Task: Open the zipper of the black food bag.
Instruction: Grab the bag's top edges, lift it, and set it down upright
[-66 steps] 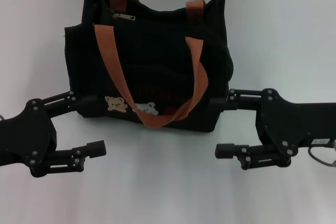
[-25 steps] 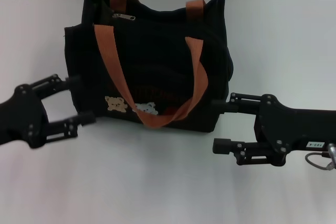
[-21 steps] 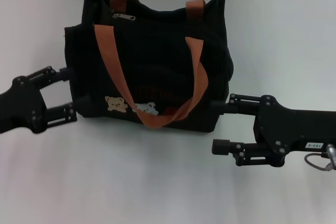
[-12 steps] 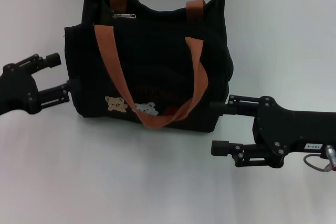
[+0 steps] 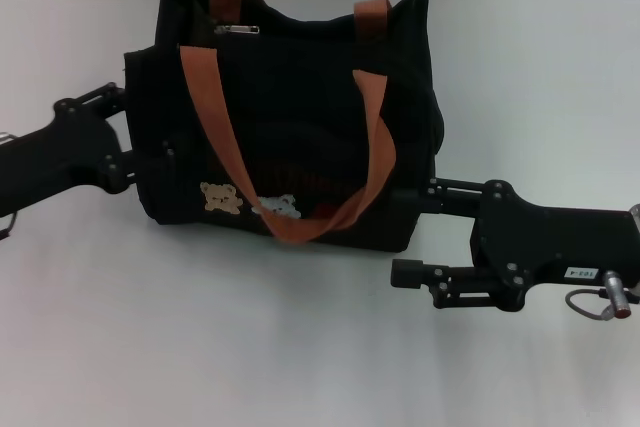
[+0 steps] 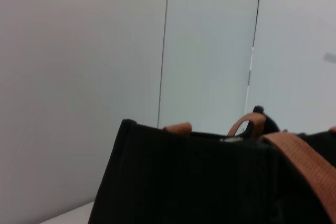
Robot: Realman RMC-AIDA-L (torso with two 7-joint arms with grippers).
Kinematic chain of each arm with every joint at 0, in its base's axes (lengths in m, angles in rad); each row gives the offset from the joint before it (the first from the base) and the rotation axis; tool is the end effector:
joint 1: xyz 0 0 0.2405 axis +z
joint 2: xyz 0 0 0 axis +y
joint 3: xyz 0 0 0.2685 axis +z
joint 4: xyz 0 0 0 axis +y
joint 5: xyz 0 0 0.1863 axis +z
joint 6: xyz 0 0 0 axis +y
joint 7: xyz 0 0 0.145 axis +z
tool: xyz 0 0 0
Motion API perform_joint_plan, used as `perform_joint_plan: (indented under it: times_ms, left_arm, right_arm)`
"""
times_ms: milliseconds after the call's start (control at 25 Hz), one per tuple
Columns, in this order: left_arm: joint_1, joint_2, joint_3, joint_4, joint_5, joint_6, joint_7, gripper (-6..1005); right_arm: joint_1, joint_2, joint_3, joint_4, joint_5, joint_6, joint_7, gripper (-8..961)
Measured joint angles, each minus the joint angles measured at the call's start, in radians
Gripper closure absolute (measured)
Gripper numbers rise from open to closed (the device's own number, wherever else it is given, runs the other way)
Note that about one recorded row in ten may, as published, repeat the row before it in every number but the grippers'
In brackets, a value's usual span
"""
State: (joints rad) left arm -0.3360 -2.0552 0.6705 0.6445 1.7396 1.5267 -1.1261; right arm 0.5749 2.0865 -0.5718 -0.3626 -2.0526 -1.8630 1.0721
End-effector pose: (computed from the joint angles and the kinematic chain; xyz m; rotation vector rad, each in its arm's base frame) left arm -0.3028 0.2876 0.0252 -2.4153 -0.4984 -0.7883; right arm 0.2271 0.2647 -0.0342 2.8665 -0.3924 -1.1605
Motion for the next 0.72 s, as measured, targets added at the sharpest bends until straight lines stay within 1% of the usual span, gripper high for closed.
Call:
perform_joint_plan:
  times_ms: [40,160,280,720]
  left_arm:
    - [-0.014,-0.004,0.004,-0.026,0.001,-0.033,0.039,186]
    - [-0.018,-0.009,0.001,-0.048,-0.004,-0.047,0.073,269]
    - [-0.019,-0.009,0.000,-0.051,-0.005,-0.048,0.076,353]
    - [-0.012,-0.007,-0.024,-0.051,-0.008,-0.043,0.070,578]
  right_arm:
    - [0.000,0.000,0.000,0.001,0.000,0.007,0.000,199]
    - [0.001,0.000,0.000,0.009,0.000,0.019,-0.001,199]
    - [0.001,0.000,0.000,0.014,0.000,0.027,-0.001,199]
    - [0.003,0.000,0.009,0.015,0.020,0.040,-0.010,199]
